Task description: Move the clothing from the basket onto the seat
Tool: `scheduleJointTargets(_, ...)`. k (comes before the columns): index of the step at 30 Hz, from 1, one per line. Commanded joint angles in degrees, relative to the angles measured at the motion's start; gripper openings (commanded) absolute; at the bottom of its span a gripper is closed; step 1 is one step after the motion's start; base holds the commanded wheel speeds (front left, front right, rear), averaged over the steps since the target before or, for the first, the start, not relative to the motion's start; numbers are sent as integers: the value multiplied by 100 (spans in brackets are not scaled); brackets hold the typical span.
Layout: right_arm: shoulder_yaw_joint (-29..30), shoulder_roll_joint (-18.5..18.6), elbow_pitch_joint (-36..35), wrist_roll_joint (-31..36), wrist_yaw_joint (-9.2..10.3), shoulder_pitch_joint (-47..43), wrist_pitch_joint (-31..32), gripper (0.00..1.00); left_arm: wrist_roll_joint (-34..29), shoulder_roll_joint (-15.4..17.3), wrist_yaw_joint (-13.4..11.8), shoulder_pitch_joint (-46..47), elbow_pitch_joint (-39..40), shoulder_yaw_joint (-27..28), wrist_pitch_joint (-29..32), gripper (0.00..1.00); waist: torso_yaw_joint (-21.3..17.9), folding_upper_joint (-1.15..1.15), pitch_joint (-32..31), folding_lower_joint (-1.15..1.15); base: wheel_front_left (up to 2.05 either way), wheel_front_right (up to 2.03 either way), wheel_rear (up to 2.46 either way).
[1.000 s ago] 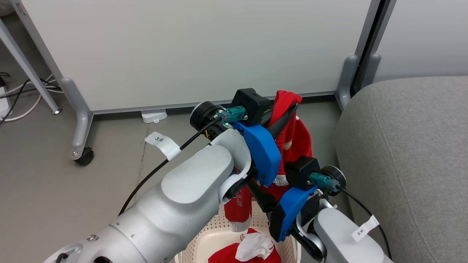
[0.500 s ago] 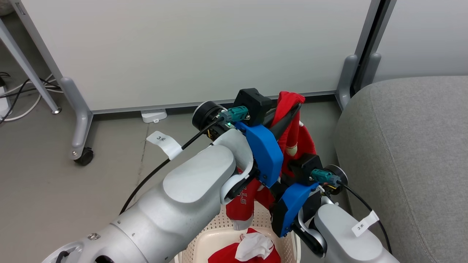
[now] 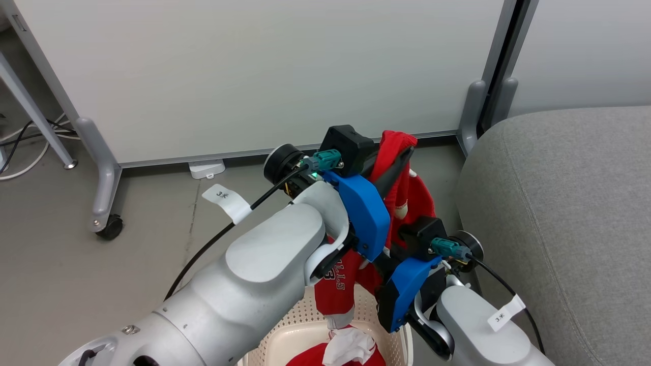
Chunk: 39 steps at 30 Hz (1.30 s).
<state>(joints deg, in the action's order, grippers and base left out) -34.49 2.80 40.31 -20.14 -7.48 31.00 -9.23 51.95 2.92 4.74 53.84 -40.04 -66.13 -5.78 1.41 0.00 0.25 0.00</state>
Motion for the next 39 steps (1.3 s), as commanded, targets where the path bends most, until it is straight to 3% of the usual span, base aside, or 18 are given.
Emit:
scheduleJointTargets(1,6,17,16,47,-2,-23,-5,0,19,-2,-13,-20,-9,-32,-42,100,-14,0,-7,0,0,0,0)
scheduleJointTargets(11,95,16,-49,180,-2,-99,31,0,51,25,-135,-36,-87,11,-240,100,-22,0,-29,0,0,0,0)
scheduleJointTargets(25,439,17,-546,462,-3,-331,102,0,-230,721,-506,-965,207,443,-941,100,-31,0,80,0,0,0,0)
scheduleJointTargets(29,582,15,-862,565,-3,-435,178,0,-747,1048,-645,-1672,998,1093,-943,100,-108,0,144,0,0,0,0)
scheduleJointTargets(34,787,15,-1218,729,-2,-611,364,0,-1448,1391,-529,-2661,1879,1909,-947,100,-203,0,207,0,0,0,0)
scheduleJointTargets(39,1035,15,-1516,868,-3,-839,512,0,-1988,1467,-496,-3686,2483,2829,-947,100,-339,0,222,0,0,0,0)
